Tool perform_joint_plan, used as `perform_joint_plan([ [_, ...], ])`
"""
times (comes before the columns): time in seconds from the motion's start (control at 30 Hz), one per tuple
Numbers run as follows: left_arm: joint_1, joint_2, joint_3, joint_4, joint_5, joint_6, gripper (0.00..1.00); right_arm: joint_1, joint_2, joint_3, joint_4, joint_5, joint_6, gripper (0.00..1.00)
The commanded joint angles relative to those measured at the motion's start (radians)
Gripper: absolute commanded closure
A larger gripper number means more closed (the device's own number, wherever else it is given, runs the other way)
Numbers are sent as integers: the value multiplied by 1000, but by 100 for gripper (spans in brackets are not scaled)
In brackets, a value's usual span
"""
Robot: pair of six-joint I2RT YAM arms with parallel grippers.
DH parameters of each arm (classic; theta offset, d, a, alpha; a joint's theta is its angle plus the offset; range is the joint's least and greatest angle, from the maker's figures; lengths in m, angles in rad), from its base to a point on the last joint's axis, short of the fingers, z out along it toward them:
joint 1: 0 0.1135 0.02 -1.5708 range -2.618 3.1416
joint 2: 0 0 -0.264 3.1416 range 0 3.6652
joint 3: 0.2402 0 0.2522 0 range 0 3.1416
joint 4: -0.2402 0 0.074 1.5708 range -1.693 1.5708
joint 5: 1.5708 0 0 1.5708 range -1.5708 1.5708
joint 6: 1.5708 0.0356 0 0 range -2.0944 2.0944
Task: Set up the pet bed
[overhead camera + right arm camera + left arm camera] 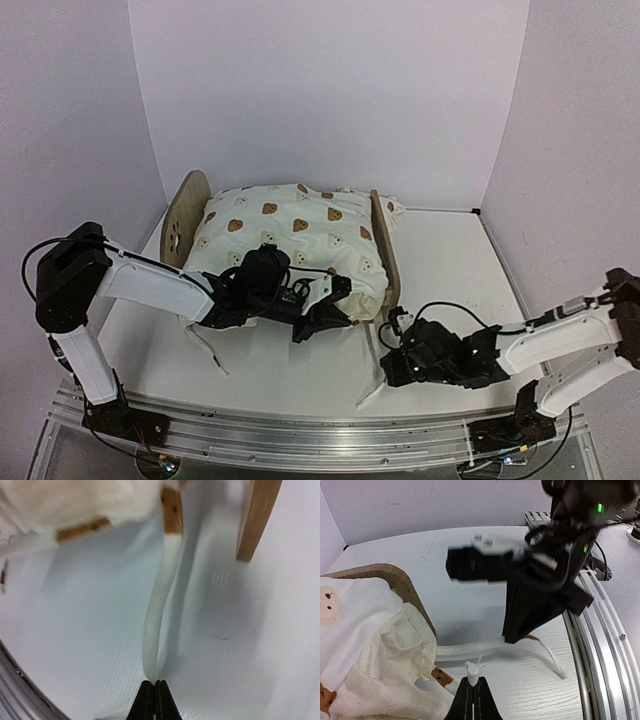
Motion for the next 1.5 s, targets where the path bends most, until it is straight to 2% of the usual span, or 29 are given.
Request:
perform_joint_plan([
  [0.0,5,-49,41,8,30,7,100,-55,-265,152,-182,87,-228,100],
  [0.1,5,-49,39,5,64,18,100,-144,-350,280,-254,63,-321,100],
  [0.2,5,-47,34,1,119,38,100,-244,-323,398,-280,10,-391,100],
  [0.4,5,-11,34,17,192,46,100,-362,-95,668,-281,-80,-537,100],
  [0.6,-35,36,46,-44,353,169,100,-512,142,945,-279,-205,-548,100],
  [0.73,-61,37,81,-60,509,157,100,-592,235,1020,-281,-257,-539,100],
  [0.83,-62,27,102,41,559,24,100,-615,256,1000,-307,-297,-525,100],
  [0.93,-45,22,121,158,508,-124,100,-615,214,933,-332,-344,-489,100],
  [1.03,-11,38,154,168,480,-209,100,-615,124,846,-366,-423,-441,100],
  [1.27,57,58,187,118,437,-222,100,-610,-140,612,-515,-681,-312,100],
  [1.4,61,60,191,126,401,-210,100,-582,-307,357,-498,-759,-164,100],
  [1.47,62,65,189,128,398,-214,100,-520,-366,225,-440,-772,-79,100],
])
